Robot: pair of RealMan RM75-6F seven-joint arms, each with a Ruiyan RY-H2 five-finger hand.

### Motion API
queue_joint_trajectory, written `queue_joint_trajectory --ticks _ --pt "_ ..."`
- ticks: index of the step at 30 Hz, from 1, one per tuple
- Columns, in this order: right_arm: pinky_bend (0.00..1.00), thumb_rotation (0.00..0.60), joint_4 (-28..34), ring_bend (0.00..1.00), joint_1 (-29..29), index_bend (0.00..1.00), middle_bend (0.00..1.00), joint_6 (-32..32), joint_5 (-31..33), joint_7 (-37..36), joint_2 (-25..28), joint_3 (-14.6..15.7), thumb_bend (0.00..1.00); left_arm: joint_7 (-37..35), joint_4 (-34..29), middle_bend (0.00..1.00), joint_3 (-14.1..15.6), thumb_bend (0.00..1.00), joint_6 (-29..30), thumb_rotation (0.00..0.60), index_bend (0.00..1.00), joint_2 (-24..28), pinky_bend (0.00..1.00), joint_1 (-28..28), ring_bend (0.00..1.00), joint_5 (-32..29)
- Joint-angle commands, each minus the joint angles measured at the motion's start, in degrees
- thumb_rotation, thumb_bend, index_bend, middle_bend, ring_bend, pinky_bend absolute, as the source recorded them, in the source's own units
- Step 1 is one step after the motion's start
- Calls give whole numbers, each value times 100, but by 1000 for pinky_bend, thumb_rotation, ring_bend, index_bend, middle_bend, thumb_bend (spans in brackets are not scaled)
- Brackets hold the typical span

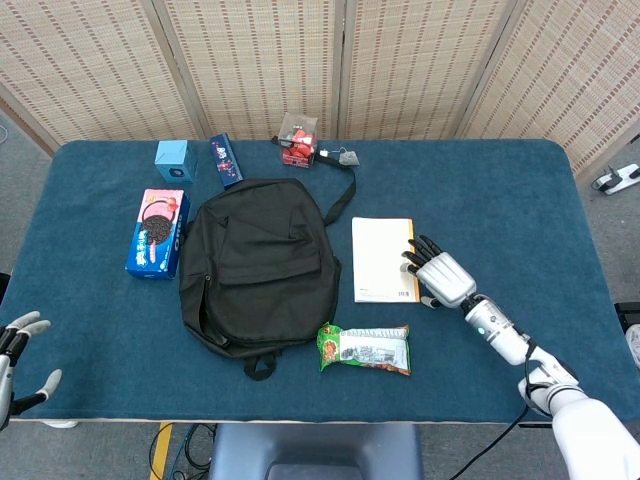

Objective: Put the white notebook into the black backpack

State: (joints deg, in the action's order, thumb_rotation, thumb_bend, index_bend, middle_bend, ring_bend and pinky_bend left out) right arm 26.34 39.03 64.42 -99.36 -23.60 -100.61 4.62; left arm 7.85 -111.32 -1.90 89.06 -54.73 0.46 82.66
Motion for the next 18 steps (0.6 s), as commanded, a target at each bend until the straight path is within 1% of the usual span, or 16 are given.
queue_joint_trajectory --ticks 1,14,16,18 --pt "20 600 -24 14 9 286 171 -11 7 -14 -21 21 122 19 -7 164 0 284 -17 600 282 -2 70 -8 165 -10" --pt "19 600 -328 14 129 286 176 30 19 -82 -347 84 125 9 14 164 -9 284 -45 600 282 -18 70 -13 165 -62" --pt "19 600 -391 14 140 286 188 55 14 -113 -399 95 152 6 18 164 -4 284 -51 600 282 -20 70 -12 165 -62" --pt "19 600 -472 14 150 286 208 111 15 -153 -463 97 212 3 23 164 -2 284 -43 600 282 -20 70 -6 165 -58"
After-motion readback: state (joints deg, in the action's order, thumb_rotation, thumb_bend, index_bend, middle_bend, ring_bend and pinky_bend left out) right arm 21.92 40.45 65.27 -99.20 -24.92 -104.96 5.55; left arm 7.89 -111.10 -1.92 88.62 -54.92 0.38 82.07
